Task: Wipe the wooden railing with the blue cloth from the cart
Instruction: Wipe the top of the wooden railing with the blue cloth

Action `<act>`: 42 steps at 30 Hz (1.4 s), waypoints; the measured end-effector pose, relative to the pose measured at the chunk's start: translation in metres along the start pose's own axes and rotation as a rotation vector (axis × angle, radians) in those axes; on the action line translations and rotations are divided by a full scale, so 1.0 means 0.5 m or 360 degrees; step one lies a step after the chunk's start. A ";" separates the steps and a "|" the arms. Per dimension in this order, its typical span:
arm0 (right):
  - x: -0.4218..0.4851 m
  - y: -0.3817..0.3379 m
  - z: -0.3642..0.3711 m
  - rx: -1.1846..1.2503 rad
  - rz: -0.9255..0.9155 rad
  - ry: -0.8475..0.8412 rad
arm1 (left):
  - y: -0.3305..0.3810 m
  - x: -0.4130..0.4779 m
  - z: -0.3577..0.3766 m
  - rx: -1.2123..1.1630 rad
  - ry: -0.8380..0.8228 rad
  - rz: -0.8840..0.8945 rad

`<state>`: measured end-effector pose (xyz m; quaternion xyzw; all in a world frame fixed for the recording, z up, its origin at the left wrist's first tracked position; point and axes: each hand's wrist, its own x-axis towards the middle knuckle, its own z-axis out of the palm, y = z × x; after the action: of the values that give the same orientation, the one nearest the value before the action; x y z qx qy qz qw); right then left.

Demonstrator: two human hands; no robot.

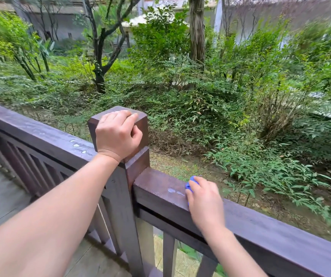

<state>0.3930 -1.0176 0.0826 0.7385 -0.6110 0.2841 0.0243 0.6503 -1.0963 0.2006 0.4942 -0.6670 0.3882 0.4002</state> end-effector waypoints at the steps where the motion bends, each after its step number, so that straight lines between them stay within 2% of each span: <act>1: -0.015 -0.014 0.003 0.0035 -0.0141 -0.0013 | 0.000 0.000 -0.001 0.0001 0.0012 0.0003; 3: -0.049 -0.008 -0.007 0.0141 -0.0392 -0.0057 | -0.001 0.002 -0.001 -0.0001 0.0036 -0.0012; 5: -0.063 0.027 -0.025 0.0147 -0.0442 -0.0053 | 0.001 0.001 0.000 -0.0008 0.0066 -0.0027; 10: -0.017 0.040 -0.028 0.0051 0.0001 0.0009 | 0.002 -0.002 -0.001 -0.0010 0.0076 -0.0039; 14: -0.010 0.005 -0.029 0.0255 -0.0043 -0.0169 | 0.002 -0.003 -0.002 -0.0004 0.0078 -0.0042; 18: 0.042 0.062 -0.096 0.1055 0.0560 -0.0026 | 0.000 -0.003 0.002 -0.0008 0.0093 -0.0032; 19: 0.054 0.073 -0.105 0.1177 0.0662 -0.0061 | -0.001 -0.004 0.003 -0.0006 0.0098 -0.0032; 21: 0.070 0.080 -0.105 0.1281 0.0793 -0.0266 | -0.002 -0.005 0.003 -0.0004 0.0110 -0.0034; 23: 0.070 0.088 -0.088 0.1137 0.0847 -0.0436 | 0.000 -0.006 0.003 -0.0003 0.0119 -0.0032; 24: 0.067 0.095 -0.081 0.0907 0.0774 -0.0413 | 0.001 -0.006 0.002 -0.0004 0.0120 -0.0030; 26: 0.059 0.102 -0.087 0.0507 0.0512 -0.0087 | 0.001 -0.004 0.001 -0.0008 0.0117 -0.0028; 28: 0.042 0.095 -0.101 0.0480 0.0182 0.0240 | 0.000 -0.004 0.002 -0.0009 0.0113 -0.0029; 30: 0.001 0.087 -0.095 0.0447 -0.0128 0.0089 | -0.002 -0.006 0.005 -0.0005 0.0131 -0.0027; 33: -0.041 0.101 -0.068 0.0012 -0.0656 -0.0138 | -0.003 -0.008 0.010 -0.0001 0.0157 -0.0018; 34: -0.027 0.109 -0.067 -0.0057 -0.0664 -0.0184 | -0.003 -0.008 0.009 -0.0002 0.0153 -0.0018; 37: 0.019 0.092 -0.067 0.0039 -0.0203 -0.0201 | 0.001 -0.005 0.005 -0.0006 0.0126 -0.0021; 38: 0.017 0.074 -0.056 0.0033 -0.0211 -0.0144 | 0.002 -0.005 0.003 -0.0006 0.0119 -0.0025; 42: -0.026 0.025 -0.014 -0.0046 -0.0652 -0.0125 | 0.002 -0.002 -0.001 -0.0008 0.0111 -0.0029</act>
<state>0.3775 -1.0063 0.0789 0.8574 -0.4526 0.2353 0.0684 0.6495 -1.0954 0.1996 0.4854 -0.6490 0.3999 0.4281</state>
